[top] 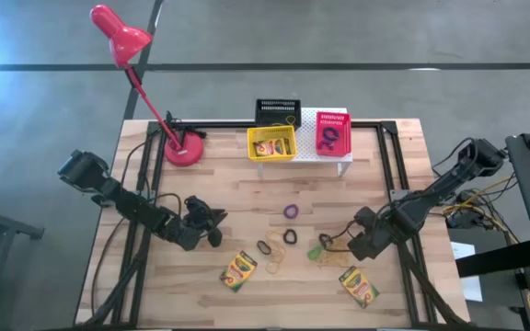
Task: Pick & Place Office Desk Supplies
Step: Put the black rubber band into the black bin on the shelf
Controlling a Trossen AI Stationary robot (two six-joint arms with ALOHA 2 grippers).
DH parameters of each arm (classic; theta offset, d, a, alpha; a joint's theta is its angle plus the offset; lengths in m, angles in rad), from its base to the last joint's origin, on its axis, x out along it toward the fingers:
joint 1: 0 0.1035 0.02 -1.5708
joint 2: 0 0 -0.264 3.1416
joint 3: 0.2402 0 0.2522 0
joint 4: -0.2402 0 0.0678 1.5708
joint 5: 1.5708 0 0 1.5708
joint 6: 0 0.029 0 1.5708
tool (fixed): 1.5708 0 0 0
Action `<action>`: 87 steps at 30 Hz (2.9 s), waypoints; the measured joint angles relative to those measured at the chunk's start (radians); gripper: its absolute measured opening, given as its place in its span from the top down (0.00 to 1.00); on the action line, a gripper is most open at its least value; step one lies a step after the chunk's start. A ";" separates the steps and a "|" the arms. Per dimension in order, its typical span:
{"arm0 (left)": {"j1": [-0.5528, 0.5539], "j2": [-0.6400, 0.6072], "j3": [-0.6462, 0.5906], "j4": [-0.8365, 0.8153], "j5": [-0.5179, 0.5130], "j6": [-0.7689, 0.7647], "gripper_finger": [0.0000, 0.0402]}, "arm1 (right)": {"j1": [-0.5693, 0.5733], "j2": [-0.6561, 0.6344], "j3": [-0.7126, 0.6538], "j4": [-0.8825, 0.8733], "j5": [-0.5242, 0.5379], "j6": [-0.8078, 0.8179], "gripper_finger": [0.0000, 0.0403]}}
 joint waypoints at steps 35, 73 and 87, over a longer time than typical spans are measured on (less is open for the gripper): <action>0.015 0.000 0.000 0.004 0.000 0.002 0.81 | -0.010 0.117 -0.028 0.456 0.309 -0.462 0.97; 0.030 0.000 0.000 0.003 0.000 0.025 0.81 | -1.277 0.672 1.022 0.386 -0.238 -1.444 0.96; 0.030 0.000 0.000 0.005 0.004 0.018 0.81 | -1.277 0.771 1.277 -0.060 -0.120 -1.490 0.90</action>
